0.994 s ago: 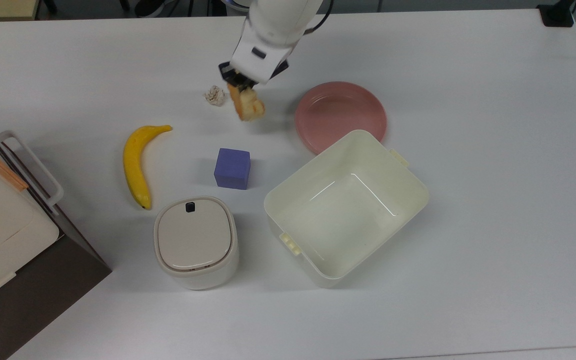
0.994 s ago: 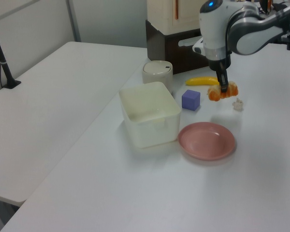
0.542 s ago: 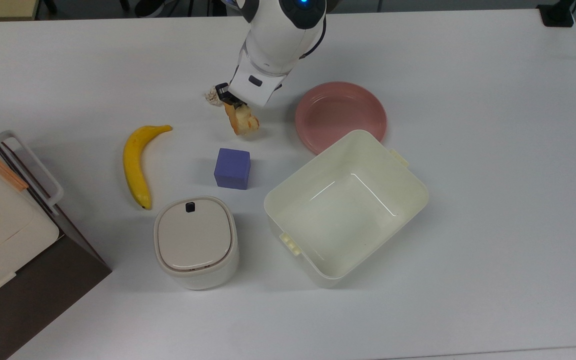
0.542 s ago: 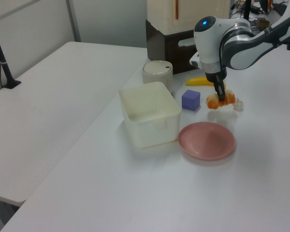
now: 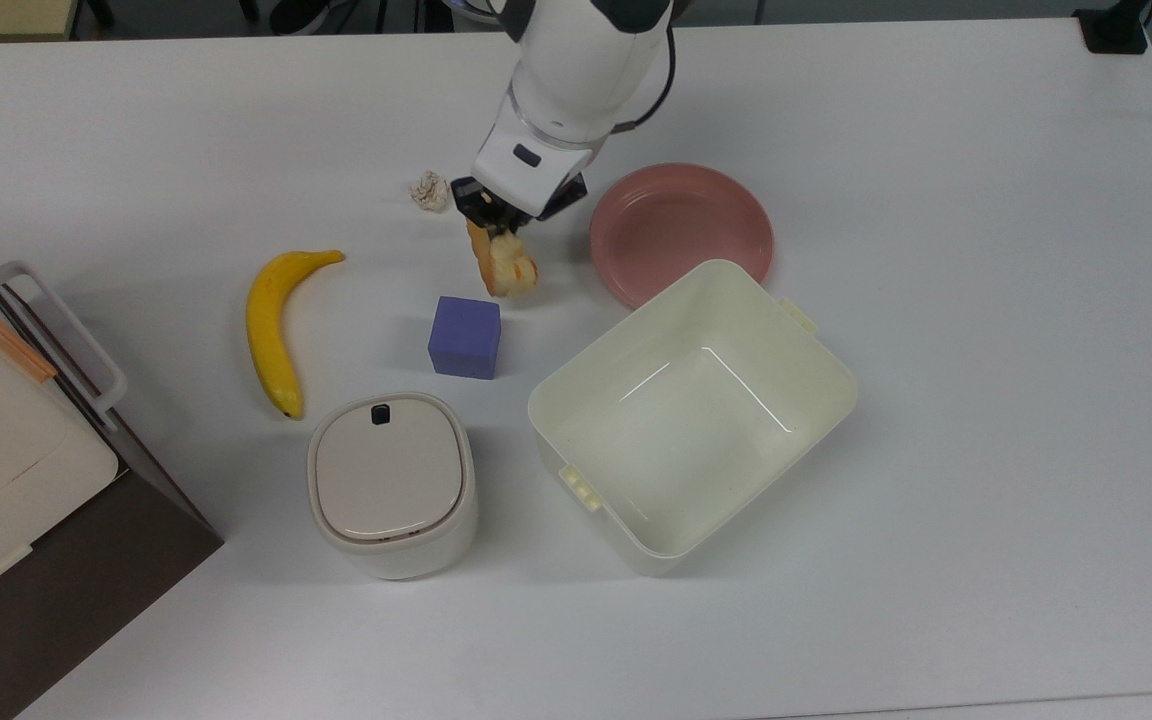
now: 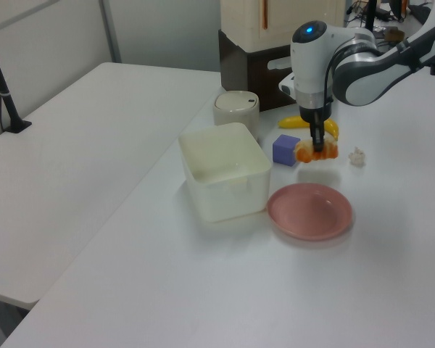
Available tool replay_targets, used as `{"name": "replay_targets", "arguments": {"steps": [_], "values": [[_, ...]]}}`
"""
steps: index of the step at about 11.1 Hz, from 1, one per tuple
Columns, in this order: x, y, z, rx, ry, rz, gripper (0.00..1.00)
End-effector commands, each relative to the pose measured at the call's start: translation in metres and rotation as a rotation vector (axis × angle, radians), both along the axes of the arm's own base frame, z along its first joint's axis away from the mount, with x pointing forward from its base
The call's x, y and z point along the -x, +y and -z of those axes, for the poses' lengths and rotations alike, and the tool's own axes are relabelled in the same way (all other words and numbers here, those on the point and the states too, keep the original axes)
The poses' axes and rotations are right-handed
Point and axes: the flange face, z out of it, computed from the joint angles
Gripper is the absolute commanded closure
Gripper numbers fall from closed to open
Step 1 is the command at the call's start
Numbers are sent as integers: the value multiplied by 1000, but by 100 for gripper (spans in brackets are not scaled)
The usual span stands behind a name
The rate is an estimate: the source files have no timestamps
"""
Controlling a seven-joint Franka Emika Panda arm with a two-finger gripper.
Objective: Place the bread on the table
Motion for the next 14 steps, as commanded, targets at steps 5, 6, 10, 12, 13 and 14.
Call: {"name": "replay_targets", "arguments": {"steps": [5, 6, 10, 12, 13, 14], "values": [[-5, 42, 17, -3, -31, 6, 0], [-6, 39, 16, -3, -32, 8, 0], [-22, -4, -36, -12, -51, 123, 0], [-27, -32, -78, -95, -11, 126, 0], [-27, -52, -100, -121, -3, 132, 0], [-27, -70, -116, -140, -8, 166, 0]]}}
